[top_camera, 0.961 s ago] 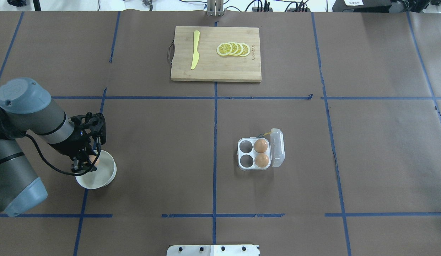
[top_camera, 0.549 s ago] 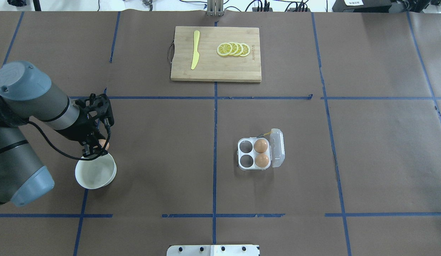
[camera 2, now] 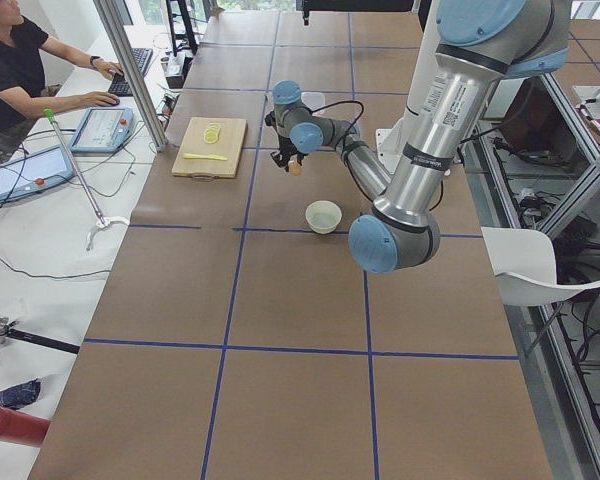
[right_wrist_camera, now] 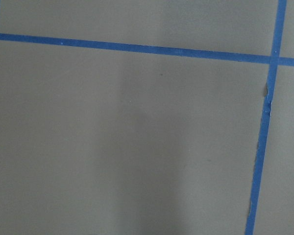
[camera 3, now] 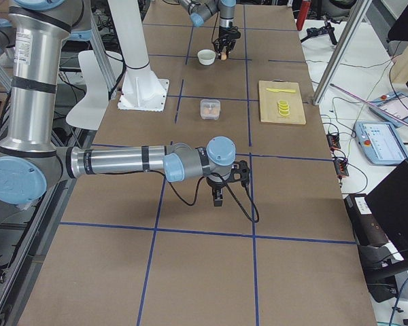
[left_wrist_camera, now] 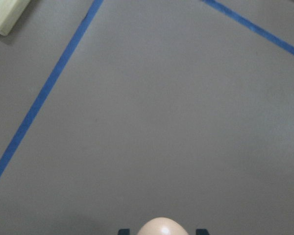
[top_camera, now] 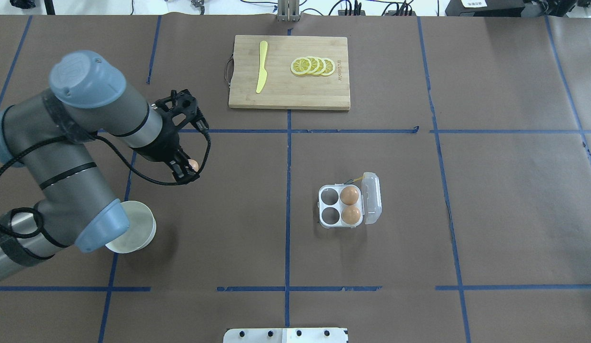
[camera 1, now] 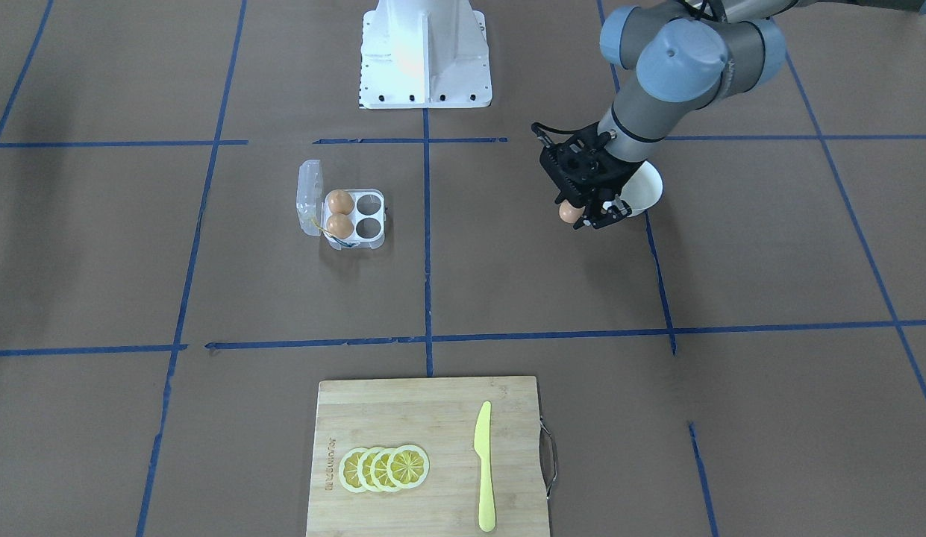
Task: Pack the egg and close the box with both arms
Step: 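Carry the egg with the left gripper over the carton's empty slot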
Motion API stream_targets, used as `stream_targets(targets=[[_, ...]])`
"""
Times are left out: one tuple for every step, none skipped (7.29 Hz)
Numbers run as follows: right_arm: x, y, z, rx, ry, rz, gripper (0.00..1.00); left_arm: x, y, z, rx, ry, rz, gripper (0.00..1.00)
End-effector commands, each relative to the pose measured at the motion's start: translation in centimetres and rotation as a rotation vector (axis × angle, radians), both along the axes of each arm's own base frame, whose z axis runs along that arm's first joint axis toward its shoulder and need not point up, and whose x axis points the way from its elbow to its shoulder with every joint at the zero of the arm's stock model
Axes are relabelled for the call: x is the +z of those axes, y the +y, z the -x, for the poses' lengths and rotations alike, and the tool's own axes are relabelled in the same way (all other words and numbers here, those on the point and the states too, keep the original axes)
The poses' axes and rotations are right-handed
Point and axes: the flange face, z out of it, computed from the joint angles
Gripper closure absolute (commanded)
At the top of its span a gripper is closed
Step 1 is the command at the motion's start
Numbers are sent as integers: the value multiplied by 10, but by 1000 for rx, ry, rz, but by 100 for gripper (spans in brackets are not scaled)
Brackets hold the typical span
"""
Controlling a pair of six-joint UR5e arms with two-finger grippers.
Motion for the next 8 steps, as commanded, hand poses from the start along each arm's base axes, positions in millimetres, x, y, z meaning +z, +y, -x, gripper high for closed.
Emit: stream_targets(targets=[[-2,-1,0,0,-2,-7,0,-57,10,-60,-29,53,112,100],[-4,-1,1,-1,-7,-9,0,-85,19,-105,-48,93,197,100],[-7,-1,1,-3,-16,-14,0,-100,28,-138,-55,135,251,100],[-11,-1,2,-4,-26,-17,0,-113,39,-160,-63,159,285,100],[-12,-1,2,-6,-27,-18,0,-144,47,-189,-106,167,279,100],[-12,-1,2,-6,-27,-18,0,-159,51,-200,-116,175,283,100],[-11,0,3,-7,-27,-16,0,-156,49,-203,-122,169,290,100],[-12,-1,3,-7,-27,-16,0,-154,55,-210,-126,159,299,100]])
